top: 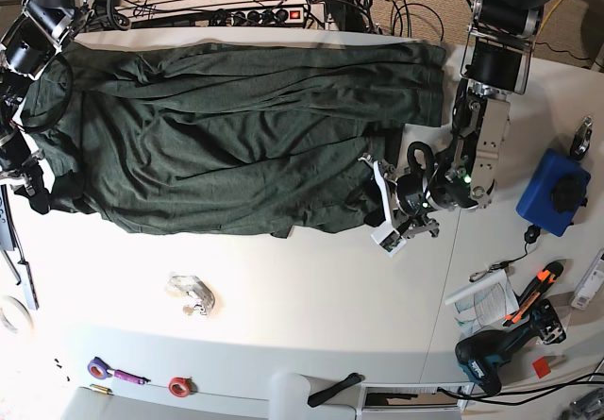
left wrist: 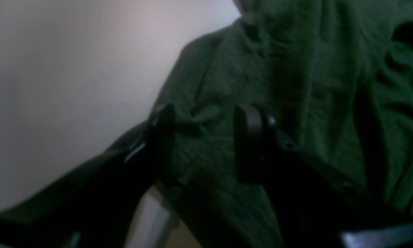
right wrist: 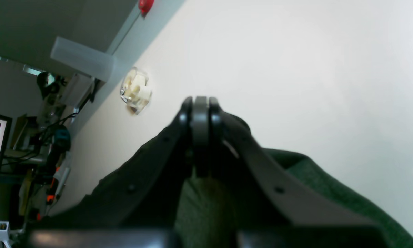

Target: Layout the t-shirt on the table in an organized manner, then fold the t-shirt properly

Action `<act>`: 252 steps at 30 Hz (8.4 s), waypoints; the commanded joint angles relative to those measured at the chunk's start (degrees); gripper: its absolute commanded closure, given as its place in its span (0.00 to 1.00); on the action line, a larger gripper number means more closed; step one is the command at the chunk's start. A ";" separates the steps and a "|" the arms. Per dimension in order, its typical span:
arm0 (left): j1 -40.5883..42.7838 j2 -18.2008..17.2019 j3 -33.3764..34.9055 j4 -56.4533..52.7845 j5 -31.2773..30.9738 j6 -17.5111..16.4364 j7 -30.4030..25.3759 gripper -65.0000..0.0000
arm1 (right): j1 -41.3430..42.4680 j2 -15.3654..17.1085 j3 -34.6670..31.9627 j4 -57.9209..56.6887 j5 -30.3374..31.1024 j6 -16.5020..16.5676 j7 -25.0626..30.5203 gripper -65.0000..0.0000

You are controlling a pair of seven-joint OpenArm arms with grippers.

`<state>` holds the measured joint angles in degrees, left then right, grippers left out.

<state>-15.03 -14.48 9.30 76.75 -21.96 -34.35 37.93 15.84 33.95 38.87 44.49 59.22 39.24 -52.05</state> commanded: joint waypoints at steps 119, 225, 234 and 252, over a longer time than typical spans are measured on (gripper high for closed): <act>18.18 -12.26 -22.99 8.63 -63.04 -5.65 42.07 0.57 | -21.84 2.03 17.33 32.28 7.21 0.76 -21.86 0.57; 6.78 3.08 -28.30 9.35 -60.65 -5.65 36.98 0.57 | 32.65 6.47 -19.65 17.99 -23.41 -3.72 -4.98 1.00; 6.25 3.06 -27.06 9.38 -58.10 -5.65 34.60 0.57 | 32.57 13.46 -19.63 18.12 -9.05 -1.95 -12.70 1.00; -0.42 3.06 -28.72 15.15 -61.81 -5.65 39.76 0.62 | 19.98 24.00 -19.65 26.97 25.78 0.76 -27.95 1.00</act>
<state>-14.00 -11.20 -19.42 90.78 -81.56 -39.90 78.78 34.50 56.14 18.76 70.78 83.72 39.97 -81.54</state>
